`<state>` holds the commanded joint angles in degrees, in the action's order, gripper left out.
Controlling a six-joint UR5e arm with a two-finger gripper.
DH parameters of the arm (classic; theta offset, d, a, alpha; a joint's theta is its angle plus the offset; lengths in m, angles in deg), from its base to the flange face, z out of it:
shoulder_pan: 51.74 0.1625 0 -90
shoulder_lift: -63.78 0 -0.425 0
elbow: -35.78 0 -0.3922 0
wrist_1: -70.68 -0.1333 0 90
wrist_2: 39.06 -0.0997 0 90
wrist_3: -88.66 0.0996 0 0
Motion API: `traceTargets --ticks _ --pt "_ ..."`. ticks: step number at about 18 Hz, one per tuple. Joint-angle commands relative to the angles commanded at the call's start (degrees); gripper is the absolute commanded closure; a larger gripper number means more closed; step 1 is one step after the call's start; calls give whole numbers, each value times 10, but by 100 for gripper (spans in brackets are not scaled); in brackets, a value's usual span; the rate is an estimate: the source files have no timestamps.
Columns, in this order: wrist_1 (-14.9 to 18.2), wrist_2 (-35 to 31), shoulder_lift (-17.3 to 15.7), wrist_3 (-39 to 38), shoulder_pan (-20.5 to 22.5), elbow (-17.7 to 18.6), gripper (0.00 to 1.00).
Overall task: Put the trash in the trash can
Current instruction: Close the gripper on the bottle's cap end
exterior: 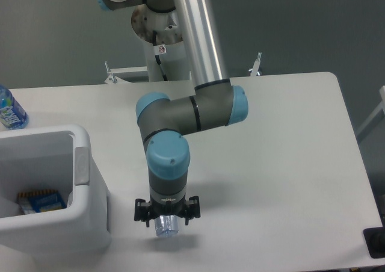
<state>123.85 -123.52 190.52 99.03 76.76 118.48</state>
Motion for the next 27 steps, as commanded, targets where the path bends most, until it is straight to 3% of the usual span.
traceTargets --ticks 4,18,27 --pt "0 -34 10 3 -11 6 0" --pt "-1 -60 43 -2 -14 -9 0" --pt "0 -64 42 -3 -15 -8 23"
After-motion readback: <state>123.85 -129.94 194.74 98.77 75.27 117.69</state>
